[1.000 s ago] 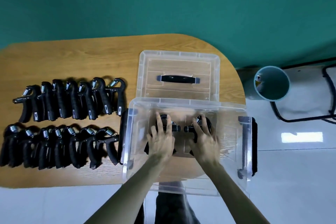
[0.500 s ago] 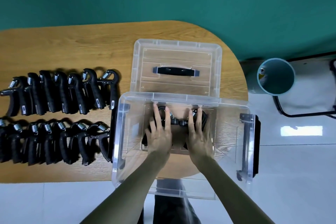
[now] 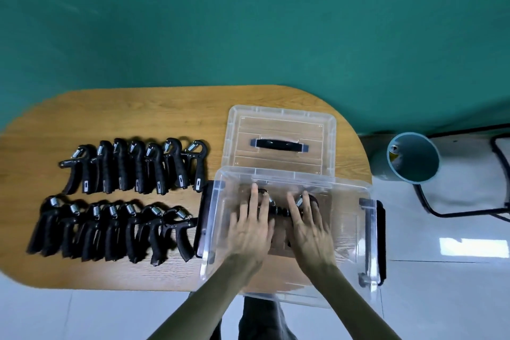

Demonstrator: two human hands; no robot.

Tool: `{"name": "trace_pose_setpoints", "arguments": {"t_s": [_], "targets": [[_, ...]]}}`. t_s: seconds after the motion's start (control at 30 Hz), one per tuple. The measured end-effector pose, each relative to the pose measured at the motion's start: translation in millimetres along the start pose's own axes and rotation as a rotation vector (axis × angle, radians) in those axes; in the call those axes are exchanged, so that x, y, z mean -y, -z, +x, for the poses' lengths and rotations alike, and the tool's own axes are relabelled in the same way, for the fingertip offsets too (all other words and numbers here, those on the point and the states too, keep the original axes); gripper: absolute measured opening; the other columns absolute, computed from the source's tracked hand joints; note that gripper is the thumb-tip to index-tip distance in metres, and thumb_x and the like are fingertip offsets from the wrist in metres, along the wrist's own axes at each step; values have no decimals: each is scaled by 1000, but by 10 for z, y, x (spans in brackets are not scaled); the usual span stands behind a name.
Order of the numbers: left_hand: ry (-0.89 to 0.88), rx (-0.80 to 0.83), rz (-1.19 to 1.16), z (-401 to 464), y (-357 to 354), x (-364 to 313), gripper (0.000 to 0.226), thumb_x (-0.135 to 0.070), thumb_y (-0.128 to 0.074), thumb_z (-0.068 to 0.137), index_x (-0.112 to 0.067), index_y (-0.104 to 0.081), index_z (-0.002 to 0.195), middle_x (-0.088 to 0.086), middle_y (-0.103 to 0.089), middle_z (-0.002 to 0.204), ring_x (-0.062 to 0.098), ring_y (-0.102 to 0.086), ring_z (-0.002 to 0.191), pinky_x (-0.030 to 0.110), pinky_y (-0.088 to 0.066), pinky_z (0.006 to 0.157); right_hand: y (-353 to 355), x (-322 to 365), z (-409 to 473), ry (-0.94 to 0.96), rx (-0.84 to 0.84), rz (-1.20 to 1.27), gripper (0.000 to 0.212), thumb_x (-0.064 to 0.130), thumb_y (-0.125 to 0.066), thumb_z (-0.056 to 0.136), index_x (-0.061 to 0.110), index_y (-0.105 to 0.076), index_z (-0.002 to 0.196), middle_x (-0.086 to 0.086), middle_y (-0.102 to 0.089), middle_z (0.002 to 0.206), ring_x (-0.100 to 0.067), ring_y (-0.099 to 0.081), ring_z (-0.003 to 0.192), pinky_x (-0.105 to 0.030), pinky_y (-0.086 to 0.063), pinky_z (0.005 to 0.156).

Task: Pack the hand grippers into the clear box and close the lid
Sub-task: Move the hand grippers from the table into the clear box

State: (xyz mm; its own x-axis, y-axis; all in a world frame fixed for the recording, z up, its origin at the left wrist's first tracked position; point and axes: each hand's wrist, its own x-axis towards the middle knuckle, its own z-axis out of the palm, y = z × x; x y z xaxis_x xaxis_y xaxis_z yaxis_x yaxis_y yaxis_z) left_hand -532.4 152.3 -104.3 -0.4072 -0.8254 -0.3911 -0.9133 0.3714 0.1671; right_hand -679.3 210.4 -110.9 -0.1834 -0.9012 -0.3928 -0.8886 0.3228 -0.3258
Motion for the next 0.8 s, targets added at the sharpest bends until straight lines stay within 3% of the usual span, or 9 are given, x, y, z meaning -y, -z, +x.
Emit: {"name": "trace_pose_setpoints", "arguments": {"t_s": [0.1, 0.23, 0.33, 0.43, 0.53, 0.6, 0.67, 0.8], "targets": [[-104, -123, 2, -198, 364, 31, 57, -44, -28, 104, -19, -26, 155, 8, -11, 167, 25, -53, 112, 45, -47, 94, 287, 218, -127, 63, -79, 3, 63, 53, -20, 103, 29, -12, 161, -16, -25, 164, -40, -46, 138, -49, -52, 101], [-128, -263, -25, -401, 740, 168, 53, -44, -30, 104, -21, -33, 151, 5, -31, 161, 25, -56, 110, 43, -49, 92, 663, 583, -240, 125, -233, -9, 66, 45, -43, 100, 26, -21, 160, -11, -27, 164, -35, -55, 129, -43, -58, 91], [-67, -264, -27, -468, 988, 386, 55, -47, -27, 104, -22, -32, 153, 7, -31, 161, 26, -56, 112, 42, -49, 87, 841, 909, -293, 166, -273, -50, 64, 46, -42, 101, 28, -23, 159, -9, -18, 167, -33, -53, 131, -43, -60, 86], [-10, -277, -70, -524, 1219, 653, 55, -47, -20, 104, -24, -28, 154, 6, -26, 164, 26, -58, 112, 42, -50, 85, 951, 1270, -279, 160, -269, -88, 65, 46, -43, 100, 28, -23, 159, -9, -13, 168, -33, -63, 113, -39, -61, 67], [-16, -308, -67, -597, 1401, 1041, 55, -47, -15, 105, -29, -18, 157, 4, -17, 166, 23, -57, 117, 39, -52, 90, 985, 1695, -249, 198, -295, -118, 66, 46, -44, 104, 30, -13, 161, -9, -5, 169, -31, -65, 105, -36, -58, 50], [-9, -347, -76, -651, 1476, 1392, 54, -46, -19, 105, -30, -20, 157, 3, -25, 164, 22, -59, 112, 38, -55, 85, 940, 2027, -221, 232, -301, -141, 69, 46, -42, 104, 33, -6, 161, -8, 0, 169, -30, -64, 104, -35, -56, 44], [19, -354, -92, -719, 1535, 1789, 53, -45, -26, 106, -29, -22, 156, 2, -33, 160, 22, -61, 108, 36, -58, 78, 828, 2386, -180, 244, -295, -145, 68, 47, -41, 104, 34, -6, 160, -7, 1, 170, -31, -63, 105, -35, -57, 45], [46, -322, -76, -878, 1615, 2563, 53, -46, -26, 106, -27, -21, 155, 0, -41, 154, 20, -62, 107, 31, -58, 66, 549, 3033, -77, 266, -267, -139, 65, 47, -37, 106, 33, -6, 161, -6, 4, 169, -31, -63, 112, -43, -63, 66]]}}
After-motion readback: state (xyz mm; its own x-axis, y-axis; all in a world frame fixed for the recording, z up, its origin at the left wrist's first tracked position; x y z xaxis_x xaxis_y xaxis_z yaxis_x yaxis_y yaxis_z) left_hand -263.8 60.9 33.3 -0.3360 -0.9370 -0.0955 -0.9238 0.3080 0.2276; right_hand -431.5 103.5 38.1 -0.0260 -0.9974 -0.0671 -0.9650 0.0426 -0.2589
